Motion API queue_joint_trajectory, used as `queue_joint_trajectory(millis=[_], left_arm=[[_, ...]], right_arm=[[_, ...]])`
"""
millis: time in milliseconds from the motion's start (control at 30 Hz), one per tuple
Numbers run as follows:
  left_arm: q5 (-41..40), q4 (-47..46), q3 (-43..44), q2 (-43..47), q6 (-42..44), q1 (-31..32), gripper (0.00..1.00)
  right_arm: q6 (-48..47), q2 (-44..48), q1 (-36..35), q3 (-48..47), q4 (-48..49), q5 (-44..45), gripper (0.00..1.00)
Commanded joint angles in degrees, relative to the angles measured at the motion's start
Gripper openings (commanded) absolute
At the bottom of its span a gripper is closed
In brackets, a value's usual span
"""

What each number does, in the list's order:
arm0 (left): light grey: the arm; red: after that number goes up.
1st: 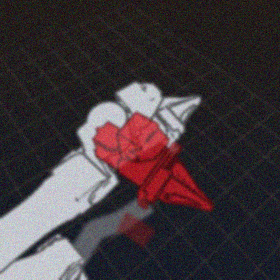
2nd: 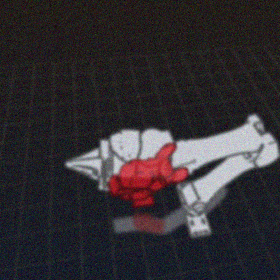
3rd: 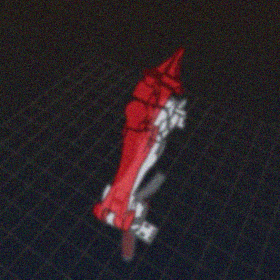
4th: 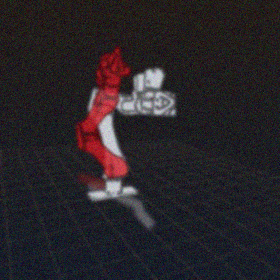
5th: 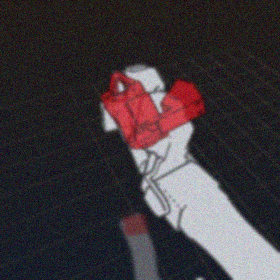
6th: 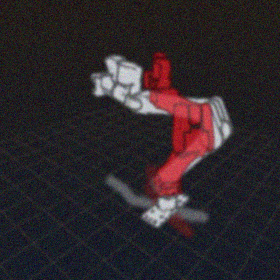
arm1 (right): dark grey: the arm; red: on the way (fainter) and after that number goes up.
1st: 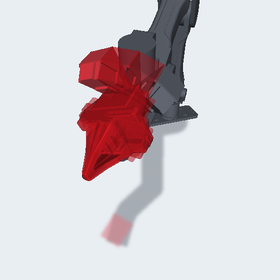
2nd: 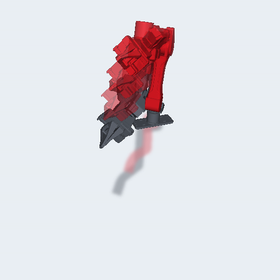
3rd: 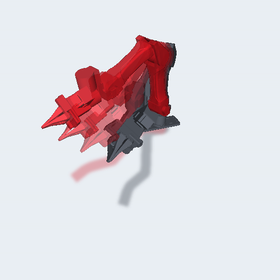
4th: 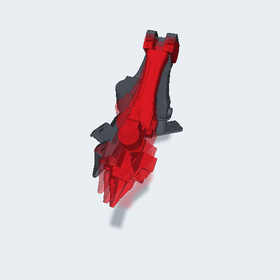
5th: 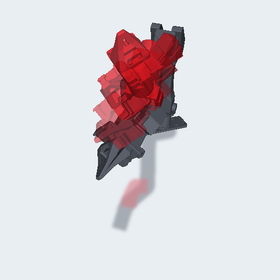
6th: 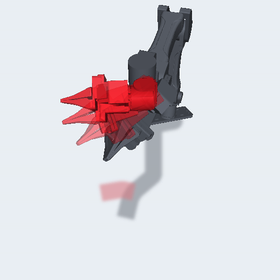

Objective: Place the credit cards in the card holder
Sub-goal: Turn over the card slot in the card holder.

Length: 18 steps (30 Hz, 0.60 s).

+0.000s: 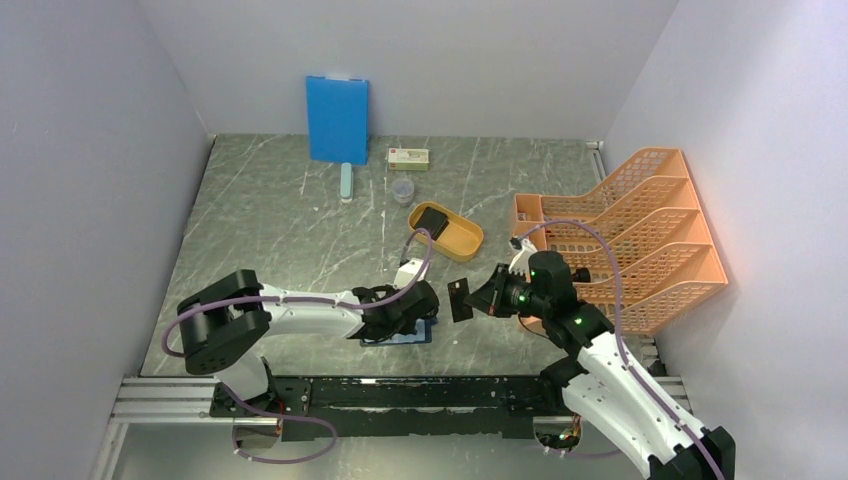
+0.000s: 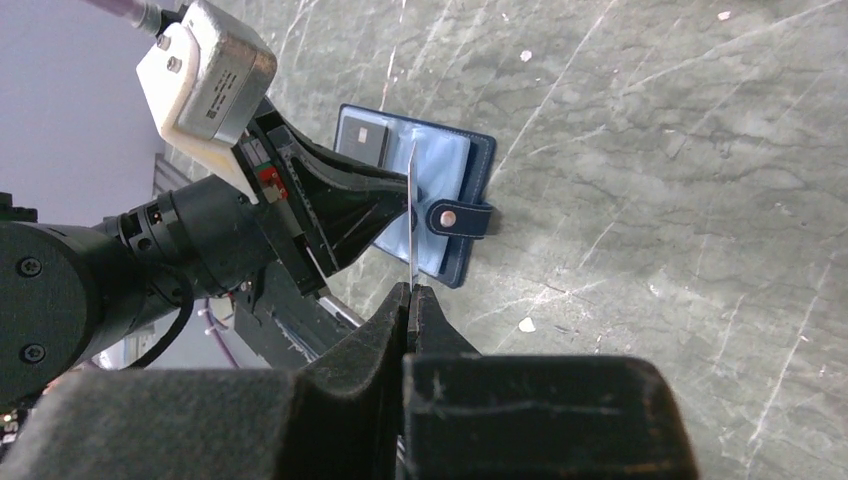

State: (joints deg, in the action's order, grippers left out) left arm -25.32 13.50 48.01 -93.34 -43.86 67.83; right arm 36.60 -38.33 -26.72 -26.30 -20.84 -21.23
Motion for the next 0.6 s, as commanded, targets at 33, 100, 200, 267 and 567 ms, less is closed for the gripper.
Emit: queue_joint_trajectory(millis=[33, 100, 200, 267, 567], left_arm=[[-0.1, 3.5, -2.4, 1.5, -1.3, 0.2, 0.12], [0.0, 3.5, -2.6, 2.4, -1.5, 0.1, 0.1], [0.0, 3.6, -2.9, 4.0, -1.8, 0.1, 0.08], [-0.2, 3.8, -3.0, 4.7, -2.0, 0.1, 0.07], [0.2, 3.0, -4.4, 6.9, -2.6, 0.1, 0.05]], right_arm=[[1.5, -0.7, -1.8, -0.1, 2.4, -2.5, 0.0], [3.1, -1.7, -2.5, 0.1, 4.0, -4.0, 0.0], [6.1, -3.7, -4.4, 0.3, 7.3, -5.7, 0.0], [7.3, -5.7, -5.3, 0.2, 8.2, -5.6, 0.0], [10.1, -16.2, -10.7, 2.4, 14.6, -7.9, 0.0]])
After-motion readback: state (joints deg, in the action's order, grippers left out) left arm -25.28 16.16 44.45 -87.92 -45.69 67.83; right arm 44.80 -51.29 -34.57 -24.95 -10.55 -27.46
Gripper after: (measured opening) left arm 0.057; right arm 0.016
